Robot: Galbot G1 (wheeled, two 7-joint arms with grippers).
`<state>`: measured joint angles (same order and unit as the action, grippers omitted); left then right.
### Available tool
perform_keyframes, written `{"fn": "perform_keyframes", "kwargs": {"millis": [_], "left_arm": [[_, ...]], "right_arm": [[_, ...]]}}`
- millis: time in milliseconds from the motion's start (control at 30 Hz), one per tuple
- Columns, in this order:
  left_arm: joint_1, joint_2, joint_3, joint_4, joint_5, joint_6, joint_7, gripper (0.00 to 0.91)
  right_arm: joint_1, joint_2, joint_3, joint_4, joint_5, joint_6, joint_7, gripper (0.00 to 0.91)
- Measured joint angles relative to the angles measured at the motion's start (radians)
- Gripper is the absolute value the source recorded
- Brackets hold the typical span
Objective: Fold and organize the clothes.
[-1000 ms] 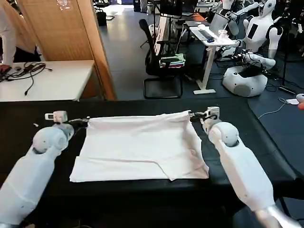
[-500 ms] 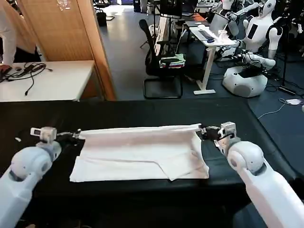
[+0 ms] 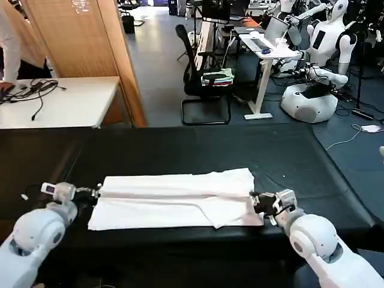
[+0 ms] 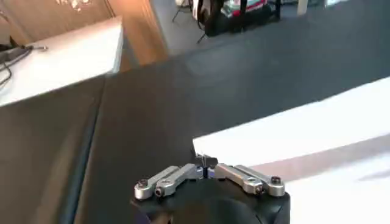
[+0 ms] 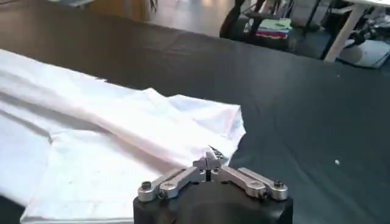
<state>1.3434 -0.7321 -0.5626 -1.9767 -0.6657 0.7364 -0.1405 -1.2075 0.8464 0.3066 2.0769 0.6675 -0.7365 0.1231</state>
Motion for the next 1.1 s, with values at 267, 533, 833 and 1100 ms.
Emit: {"fn": "perform_keyframes", "kwargs": {"millis": [267, 533, 833, 1100], "left_arm": [[0.036, -0.03, -0.035, -0.04, 0.006, 0.0, -0.005, 0.878], [0.002, -0.078, -0.061, -0.061, 0.007, 0.0, -0.011, 0.878], [-0.135, -0.168, -0.02, 0.088, -0.096, -0.035, -0.023, 0.878], [-0.156, -0.215, -0.017, 0.176, -0.117, -0.041, -0.01, 0.878]], "right_arm": [[-0.049, -0.012, 0.072, 0.065, 0.057, 0.0, -0.021, 0.878], [-0.019, 0.037, 0.14, 0.074, 0.044, 0.0, -0.017, 0.878], [0.129, 0.171, 0.059, -0.131, -0.081, 0.096, -0.031, 0.878], [0.185, 0.242, 0.017, -0.283, -0.088, 0.163, 0.001, 0.878]]}}
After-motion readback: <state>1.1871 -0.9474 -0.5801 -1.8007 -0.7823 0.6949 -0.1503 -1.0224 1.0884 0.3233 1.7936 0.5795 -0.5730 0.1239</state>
